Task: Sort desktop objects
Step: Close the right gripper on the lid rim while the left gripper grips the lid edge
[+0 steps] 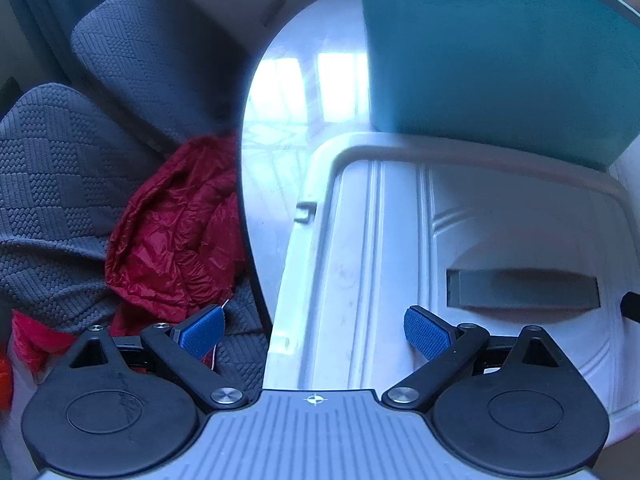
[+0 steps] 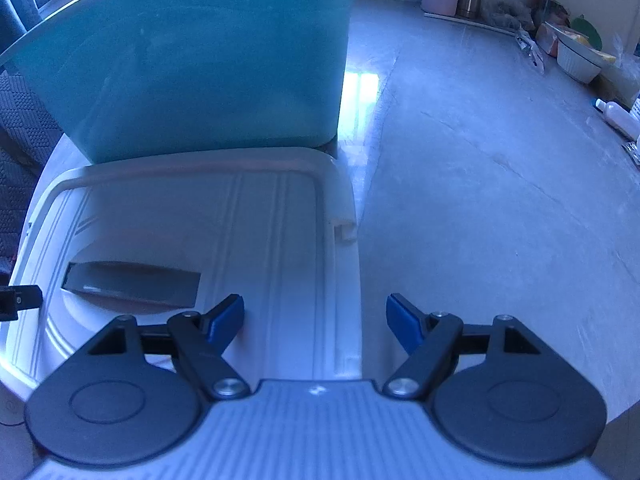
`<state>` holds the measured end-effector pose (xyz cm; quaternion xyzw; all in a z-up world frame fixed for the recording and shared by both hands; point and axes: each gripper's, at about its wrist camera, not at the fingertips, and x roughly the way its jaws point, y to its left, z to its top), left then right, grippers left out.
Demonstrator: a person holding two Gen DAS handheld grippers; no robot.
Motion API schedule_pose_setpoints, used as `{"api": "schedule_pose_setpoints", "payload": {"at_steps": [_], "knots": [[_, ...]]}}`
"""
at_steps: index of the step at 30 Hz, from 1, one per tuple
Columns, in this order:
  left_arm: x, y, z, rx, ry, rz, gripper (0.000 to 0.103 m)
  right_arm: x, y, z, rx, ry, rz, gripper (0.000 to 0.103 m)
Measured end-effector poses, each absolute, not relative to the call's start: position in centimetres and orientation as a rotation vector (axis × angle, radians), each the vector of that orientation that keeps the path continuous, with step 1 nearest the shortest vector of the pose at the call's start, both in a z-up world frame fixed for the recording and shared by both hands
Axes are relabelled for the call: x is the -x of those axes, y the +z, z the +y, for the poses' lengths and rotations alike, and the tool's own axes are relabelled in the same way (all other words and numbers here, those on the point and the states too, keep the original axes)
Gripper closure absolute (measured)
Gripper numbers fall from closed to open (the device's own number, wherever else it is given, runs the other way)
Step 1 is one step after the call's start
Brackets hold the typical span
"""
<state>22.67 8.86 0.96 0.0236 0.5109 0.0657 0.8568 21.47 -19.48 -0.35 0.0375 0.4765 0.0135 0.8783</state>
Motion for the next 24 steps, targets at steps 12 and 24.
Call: {"api": "schedule_pose_setpoints", "payload": {"at_steps": [12, 24], "knots": [[-23.8, 0.6, 8.7, -0.013, 0.115, 1.08, 0.005, -22.7, -1.1, -21.0, -0.15, 0.027, 1.033, 0.012], [-24.1, 0.2, 10.1, 0.039, 0.152, 1.073, 0.002, -23.4, -0.5, -20.6, -0.119, 0.174, 1.067, 0.048]]}}
